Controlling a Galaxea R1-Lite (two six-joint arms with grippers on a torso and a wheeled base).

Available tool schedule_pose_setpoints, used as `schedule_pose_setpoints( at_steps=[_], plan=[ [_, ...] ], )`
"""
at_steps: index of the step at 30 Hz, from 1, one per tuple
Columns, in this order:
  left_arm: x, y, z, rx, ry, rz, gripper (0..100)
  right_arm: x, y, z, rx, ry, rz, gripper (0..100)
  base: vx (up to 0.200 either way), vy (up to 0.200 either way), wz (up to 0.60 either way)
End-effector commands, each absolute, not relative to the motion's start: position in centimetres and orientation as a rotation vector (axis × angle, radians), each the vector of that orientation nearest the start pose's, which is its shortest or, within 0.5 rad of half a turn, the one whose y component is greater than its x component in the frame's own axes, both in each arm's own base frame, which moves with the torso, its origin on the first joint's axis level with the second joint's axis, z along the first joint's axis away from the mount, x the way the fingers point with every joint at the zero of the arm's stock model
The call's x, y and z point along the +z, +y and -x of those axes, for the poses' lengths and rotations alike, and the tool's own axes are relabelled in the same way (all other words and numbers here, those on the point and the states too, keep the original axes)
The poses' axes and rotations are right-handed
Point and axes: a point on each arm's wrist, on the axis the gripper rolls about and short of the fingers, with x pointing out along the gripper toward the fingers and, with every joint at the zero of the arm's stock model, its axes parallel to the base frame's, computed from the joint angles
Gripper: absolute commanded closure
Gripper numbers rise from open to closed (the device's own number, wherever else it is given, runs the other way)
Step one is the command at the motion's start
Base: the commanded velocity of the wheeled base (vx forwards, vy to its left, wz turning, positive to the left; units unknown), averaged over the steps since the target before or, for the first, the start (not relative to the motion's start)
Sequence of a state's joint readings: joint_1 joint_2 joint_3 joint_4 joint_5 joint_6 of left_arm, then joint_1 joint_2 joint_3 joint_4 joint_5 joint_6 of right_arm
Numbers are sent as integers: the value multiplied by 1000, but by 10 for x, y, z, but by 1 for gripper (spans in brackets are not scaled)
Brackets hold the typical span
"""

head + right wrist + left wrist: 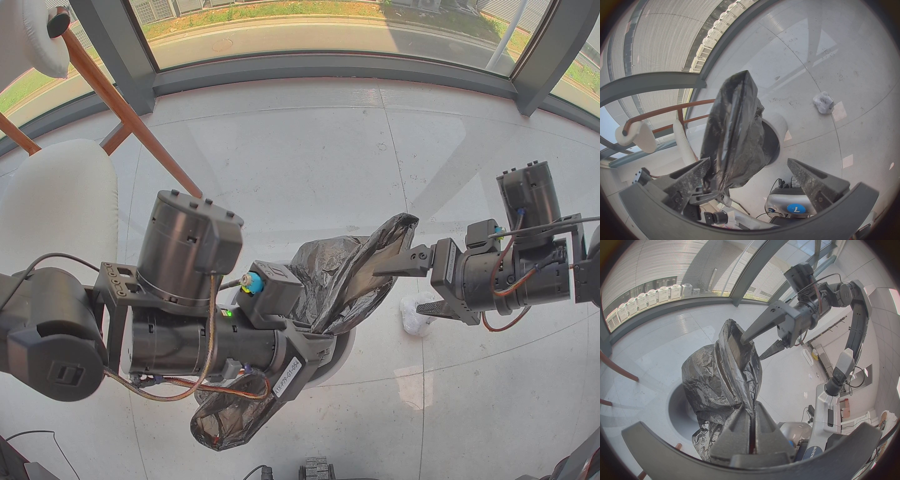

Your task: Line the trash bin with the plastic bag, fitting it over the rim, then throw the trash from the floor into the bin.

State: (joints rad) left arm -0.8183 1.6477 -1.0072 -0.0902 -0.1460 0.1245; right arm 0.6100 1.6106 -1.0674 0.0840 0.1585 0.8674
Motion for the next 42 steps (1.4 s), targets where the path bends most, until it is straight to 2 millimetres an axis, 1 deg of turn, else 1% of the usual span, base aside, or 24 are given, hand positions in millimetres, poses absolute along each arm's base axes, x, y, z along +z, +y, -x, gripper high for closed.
schedule_pose_setpoints(
  at_steps=[1,4,10,11,12,18,20,23,27,29,31,36,38,42],
  plan=[
    [202,-218,-201,-965,478,-302,100,198,172,-243,389,937,-631,0,0,0,0],
    [202,-218,-201,-965,478,-302,100,191,176,-250,387,949,-611,0,0,0,0],
    [202,-218,-200,-965,478,-302,100,192,185,-262,397,939,-607,0,0,0,0],
    [201,-218,-200,-965,480,-302,100,190,188,-265,395,943,-606,0,0,0,0],
    [201,-218,-200,-963,481,-303,100,188,189,-267,393,946,-603,100,0,0,0],
    [198,-220,-203,-931,488,-312,100,194,195,-272,413,925,-609,100,0,0,0],
    [198,-220,-204,-919,486,-314,100,194,196,-272,414,927,-608,100,0,0,0],
    [191,-223,-209,-907,498,-314,100,188,195,-272,403,943,-603,100,0,0,0],
    [190,-224,-211,-903,503,-311,100,184,198,-277,398,951,-598,100,0,0,0],
    [183,-224,-221,-884,525,-311,100,182,202,-284,406,943,-580,100,0,0,0],
    [183,-223,-230,-863,523,-307,100,174,205,-291,399,951,-561,100,0,0,0],
    [182,-224,-244,-838,520,-301,100,163,211,-299,379,947,-528,100,0,0,0],
    [177,-223,-253,-821,533,-303,100,156,215,-306,385,922,-518,100,0,0,0],
    [167,-228,-265,-805,556,-306,100,147,220,-317,415,870,-509,100,0,0,0]
  ],
)
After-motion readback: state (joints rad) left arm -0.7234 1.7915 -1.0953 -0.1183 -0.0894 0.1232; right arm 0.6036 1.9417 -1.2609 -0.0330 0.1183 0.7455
